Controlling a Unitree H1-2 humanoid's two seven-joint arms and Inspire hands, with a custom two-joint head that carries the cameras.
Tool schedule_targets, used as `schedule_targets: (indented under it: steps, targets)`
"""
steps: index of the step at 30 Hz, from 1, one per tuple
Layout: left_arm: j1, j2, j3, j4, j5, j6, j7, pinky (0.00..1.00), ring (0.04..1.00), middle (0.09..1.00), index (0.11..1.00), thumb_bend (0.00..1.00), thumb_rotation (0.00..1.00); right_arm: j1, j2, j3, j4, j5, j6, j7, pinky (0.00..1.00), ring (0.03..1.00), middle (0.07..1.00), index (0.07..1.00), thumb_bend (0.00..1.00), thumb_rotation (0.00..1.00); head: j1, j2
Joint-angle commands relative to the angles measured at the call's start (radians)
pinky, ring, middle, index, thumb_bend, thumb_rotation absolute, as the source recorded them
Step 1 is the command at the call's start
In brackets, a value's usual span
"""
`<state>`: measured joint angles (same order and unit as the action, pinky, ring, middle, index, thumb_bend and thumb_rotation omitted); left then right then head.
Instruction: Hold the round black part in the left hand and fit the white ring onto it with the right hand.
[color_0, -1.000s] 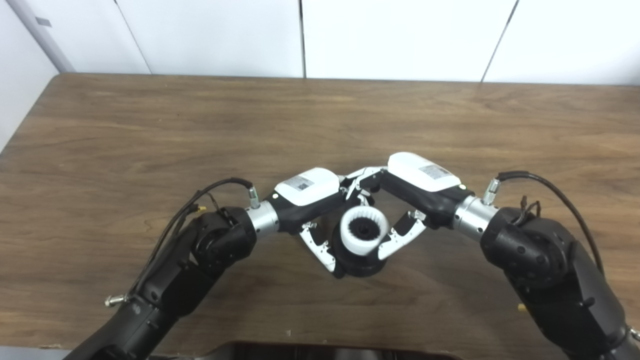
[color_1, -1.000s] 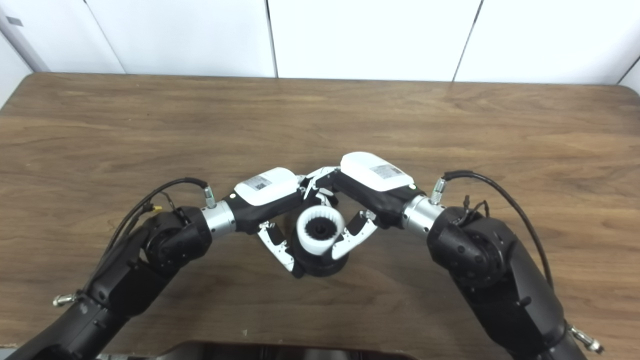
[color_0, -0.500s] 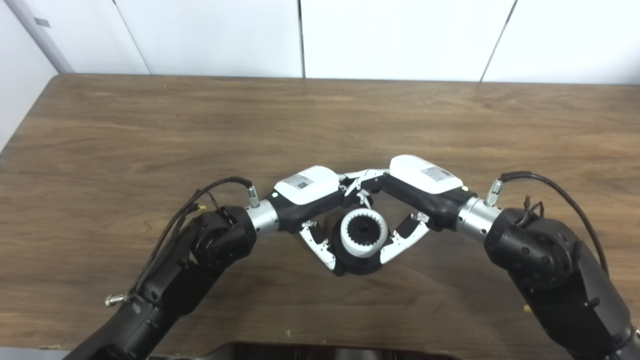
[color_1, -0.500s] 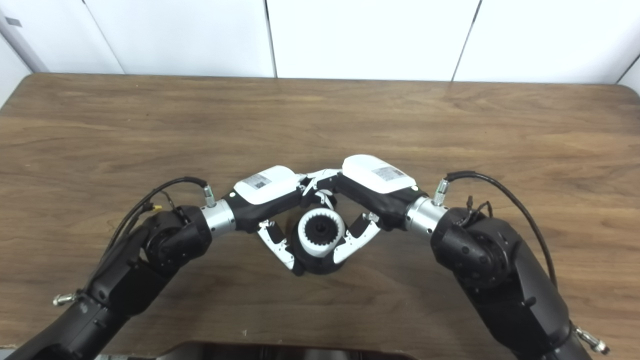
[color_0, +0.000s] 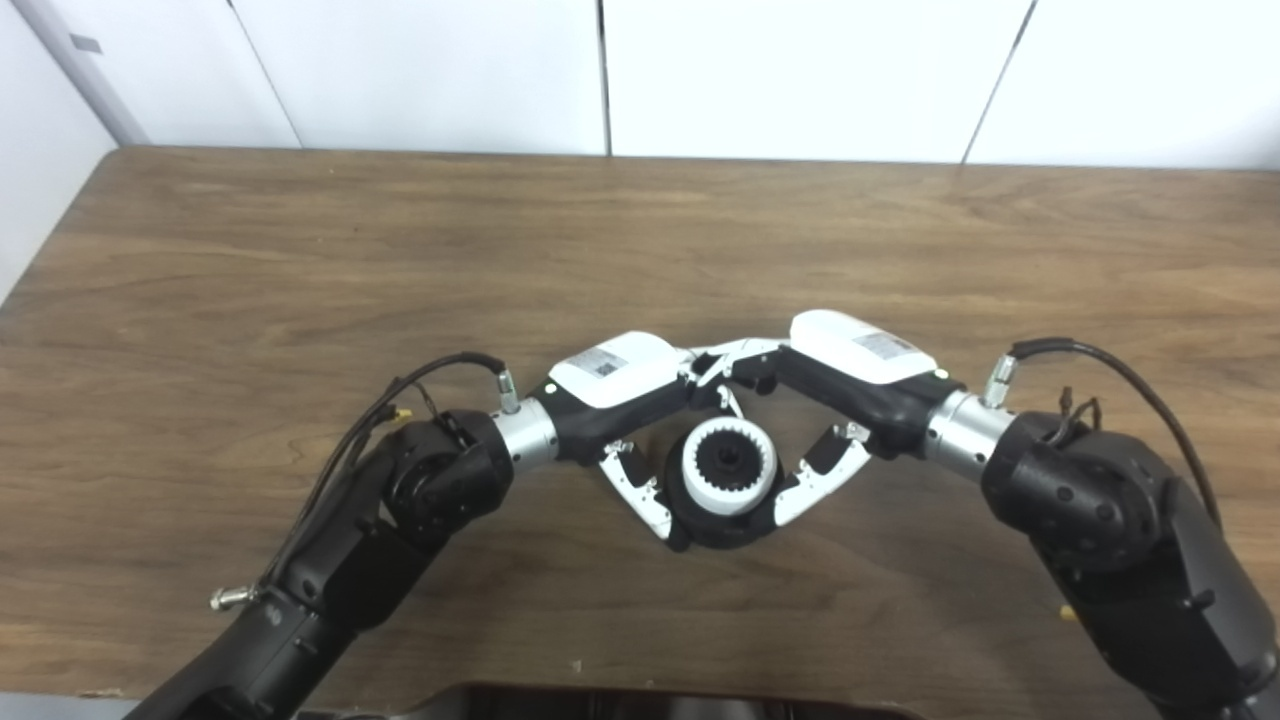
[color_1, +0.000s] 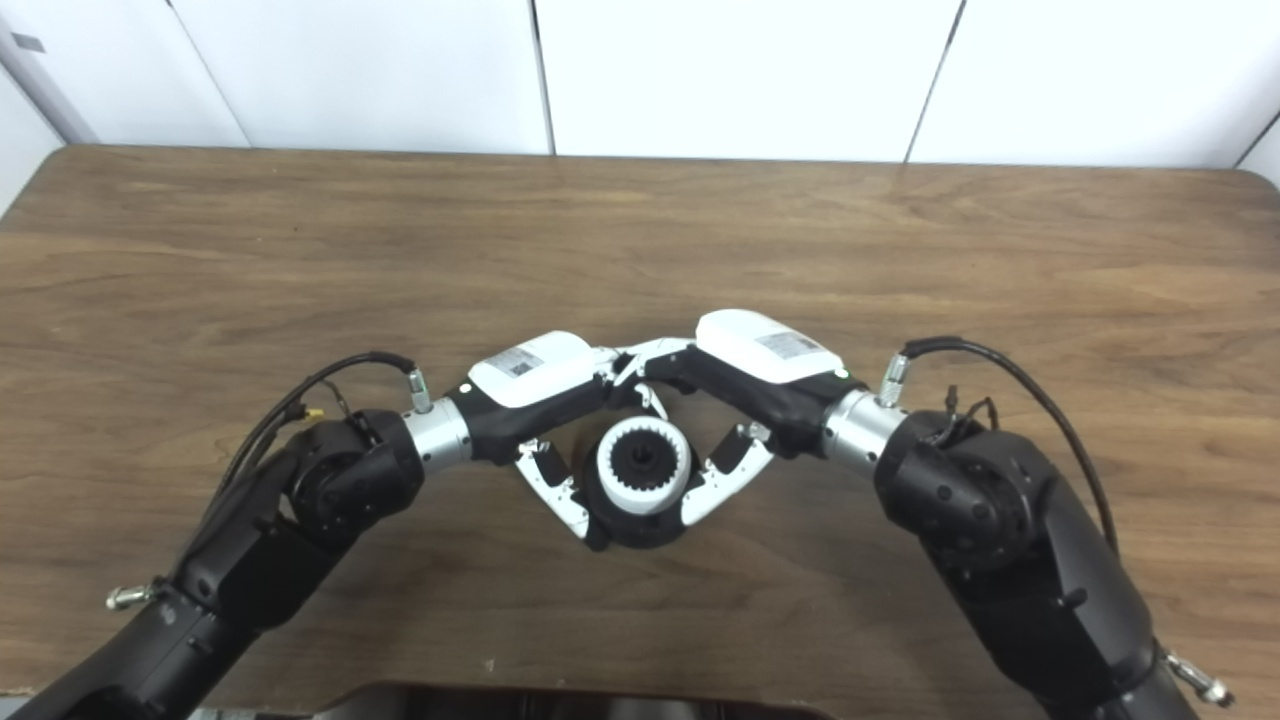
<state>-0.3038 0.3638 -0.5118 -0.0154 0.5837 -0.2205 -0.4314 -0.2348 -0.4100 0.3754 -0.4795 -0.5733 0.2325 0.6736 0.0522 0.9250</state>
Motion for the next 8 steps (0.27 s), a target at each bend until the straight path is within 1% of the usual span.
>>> schedule_targets:
  steps: [1, 3, 5, 8]
  targets:
    - [0.006, 0.024, -0.014, 0.026, 0.02, 0.023, -0.049, 0.91, 0.968, 0.922, 0.486, 0.52, 0.08, -0.047, -0.023, -0.028, -0.022, 0.008, 0.004, 0.001, 0.68, 0.812, 0.86, 0.737, 0.86, 0.26, 0.0, 0.0]
    - [0.005, 0.025, -0.014, 0.025, 0.014, 0.031, -0.057, 0.92, 0.973, 0.927, 0.486, 0.52, 0.08, -0.048, -0.032, -0.042, -0.027, 0.011, 0.009, 0.005, 0.68, 0.812, 0.863, 0.745, 0.85, 0.24, 0.0, 0.001]
    - [0.006, 0.025, -0.013, 0.025, 0.011, 0.035, -0.06, 0.9, 0.975, 0.926, 0.486, 0.52, 0.08, -0.049, -0.04, -0.053, -0.035, 0.007, 0.024, 0.012, 0.68, 0.811, 0.864, 0.756, 0.83, 0.2, 0.0, 0.002]
    - [0.007, 0.026, -0.012, 0.031, 0.01, 0.024, -0.052, 0.88, 0.968, 0.922, 0.486, 0.52, 0.08, -0.048, -0.052, -0.075, -0.038, 0.008, 0.04, 0.014, 0.67, 0.812, 0.865, 0.77, 0.81, 0.16, -0.001, 0.001]
